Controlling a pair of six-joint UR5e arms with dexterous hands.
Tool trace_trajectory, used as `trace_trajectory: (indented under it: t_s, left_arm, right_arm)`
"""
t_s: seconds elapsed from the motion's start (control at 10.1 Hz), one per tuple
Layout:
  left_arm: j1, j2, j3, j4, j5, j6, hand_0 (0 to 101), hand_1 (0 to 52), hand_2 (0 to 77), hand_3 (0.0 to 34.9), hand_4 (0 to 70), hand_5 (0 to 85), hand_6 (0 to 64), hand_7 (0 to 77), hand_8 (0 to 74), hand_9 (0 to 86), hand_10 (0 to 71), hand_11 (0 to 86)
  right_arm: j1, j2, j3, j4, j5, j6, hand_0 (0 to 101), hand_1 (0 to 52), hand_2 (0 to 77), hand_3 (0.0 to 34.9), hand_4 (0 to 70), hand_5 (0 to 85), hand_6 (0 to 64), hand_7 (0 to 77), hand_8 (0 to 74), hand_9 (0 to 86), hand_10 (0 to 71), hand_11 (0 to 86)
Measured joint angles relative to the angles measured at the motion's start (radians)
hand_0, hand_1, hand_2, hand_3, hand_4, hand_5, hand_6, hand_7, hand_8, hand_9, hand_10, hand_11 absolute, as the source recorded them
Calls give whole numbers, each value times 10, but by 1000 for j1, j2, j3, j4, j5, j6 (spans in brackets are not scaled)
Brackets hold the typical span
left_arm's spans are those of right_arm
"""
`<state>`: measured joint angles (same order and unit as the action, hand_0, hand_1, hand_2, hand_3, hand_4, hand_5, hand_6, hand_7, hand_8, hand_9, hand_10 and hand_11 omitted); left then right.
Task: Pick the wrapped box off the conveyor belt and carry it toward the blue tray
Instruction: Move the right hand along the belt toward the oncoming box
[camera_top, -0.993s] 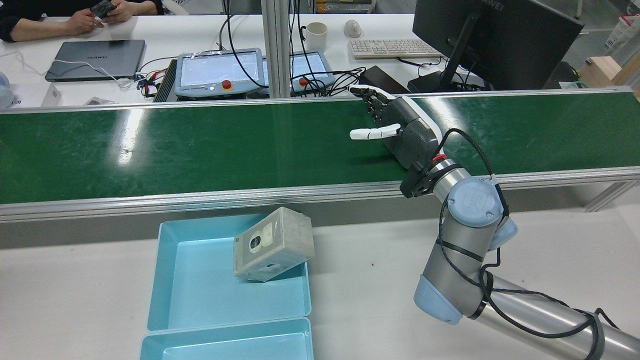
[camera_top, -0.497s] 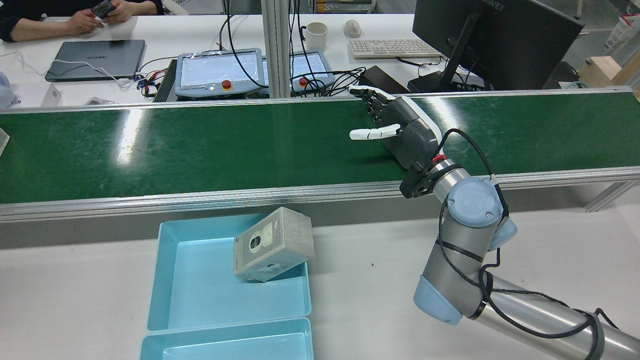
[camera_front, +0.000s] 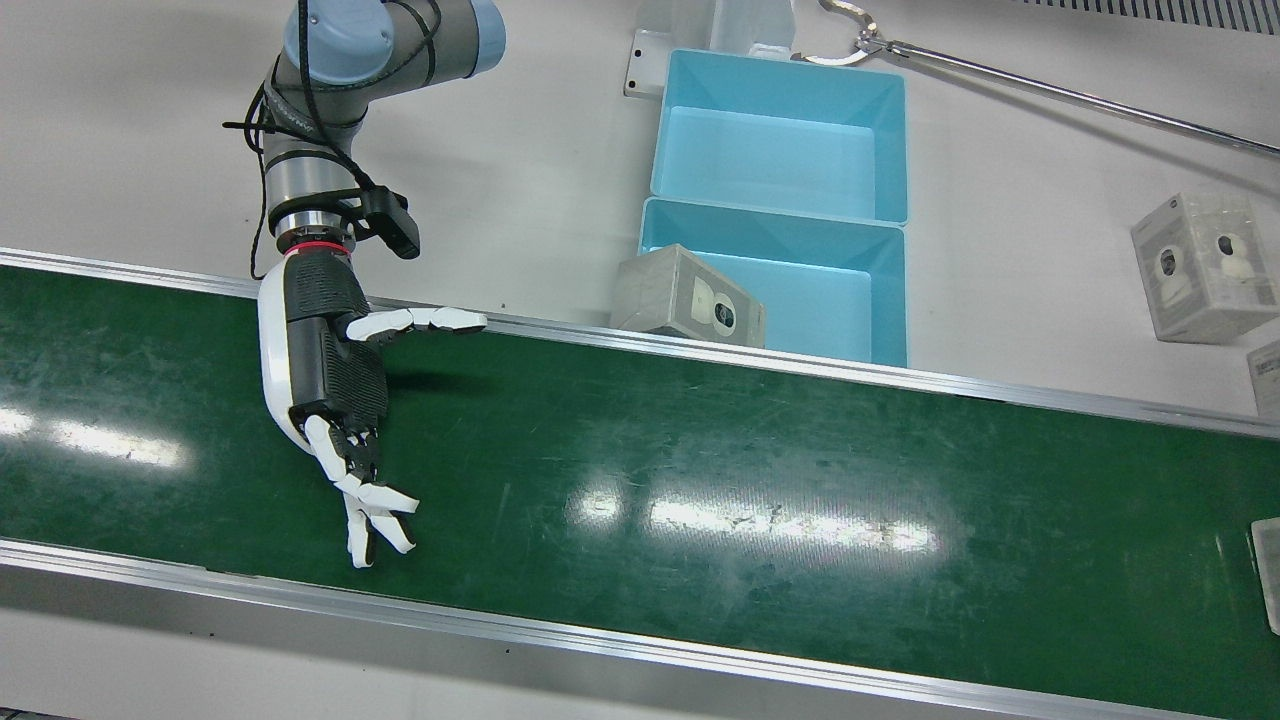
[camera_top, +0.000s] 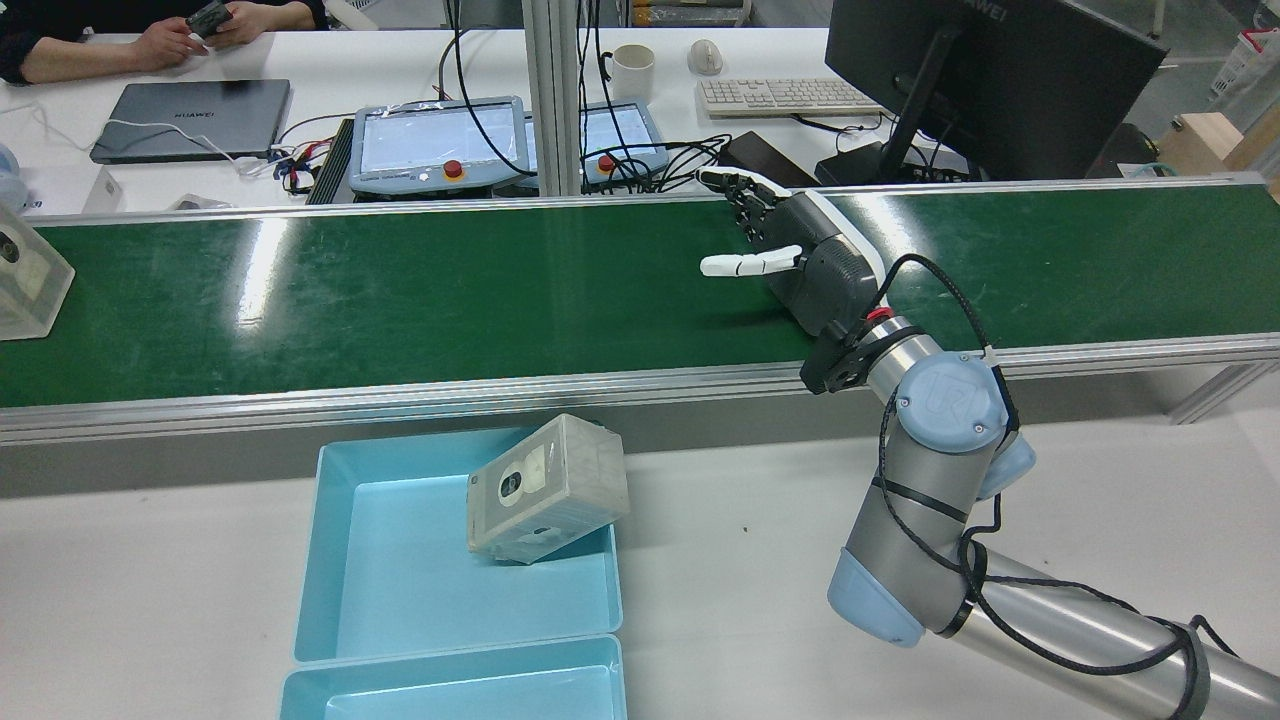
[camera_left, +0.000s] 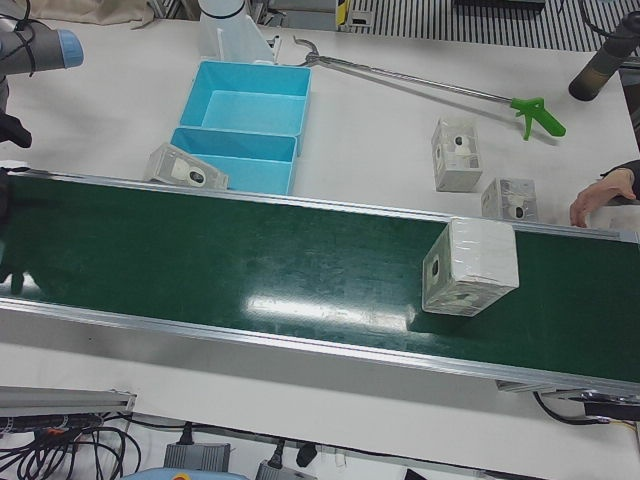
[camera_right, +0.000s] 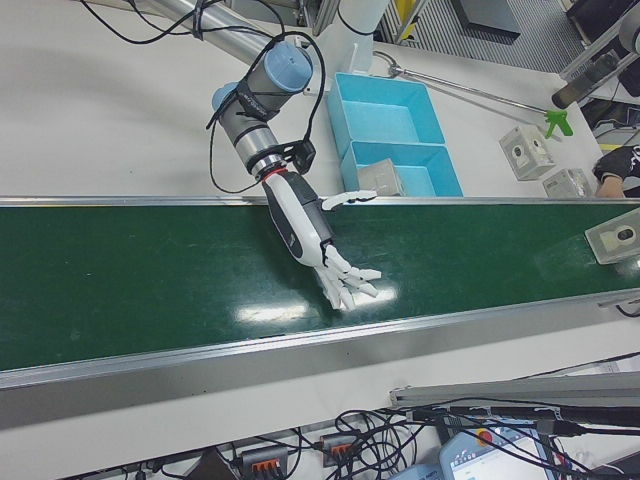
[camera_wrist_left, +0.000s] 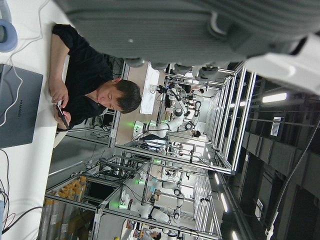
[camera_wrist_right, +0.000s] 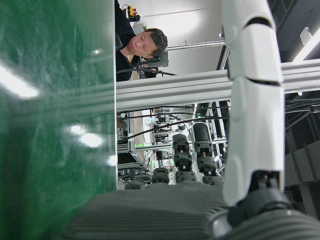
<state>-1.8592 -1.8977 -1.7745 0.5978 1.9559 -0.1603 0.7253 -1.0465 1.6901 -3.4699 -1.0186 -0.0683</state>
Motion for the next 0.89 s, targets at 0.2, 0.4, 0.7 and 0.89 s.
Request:
trace_trajectory:
  t_s: [0.2, 0.4, 0.7, 0.89]
  left_arm:
    - [0, 0, 0, 0, 0, 0, 0, 0, 11, 0, 0, 11, 5, 5, 5, 0, 5, 5]
    - [0, 0, 0, 0, 0, 0, 0, 0, 11, 0, 0, 11, 5, 0, 5, 0, 5, 5]
    - [0, 0, 0, 0, 0, 0, 0, 0, 5, 0, 0, 11, 5, 0, 5, 0, 0, 5]
    - [0, 0, 0, 0, 0, 0, 0, 0, 11, 0, 0, 11, 5, 0, 5, 0, 0, 5]
  right_arm:
    - [27, 0, 16, -2, -7, 6, 490, 191, 142, 2, 115, 245, 71, 71, 16, 44, 0, 5]
    - [56, 3, 42, -19, -32, 8, 540, 251, 251, 0, 153, 311, 82, 104, 16, 44, 0, 5]
    - [102, 67, 52, -121, -122, 5, 553, 278, 284, 0, 153, 327, 87, 104, 27, 60, 0, 5]
    - [104, 85, 50, -149, -132, 0, 484, 109, 131, 1, 125, 273, 65, 71, 16, 49, 0, 5]
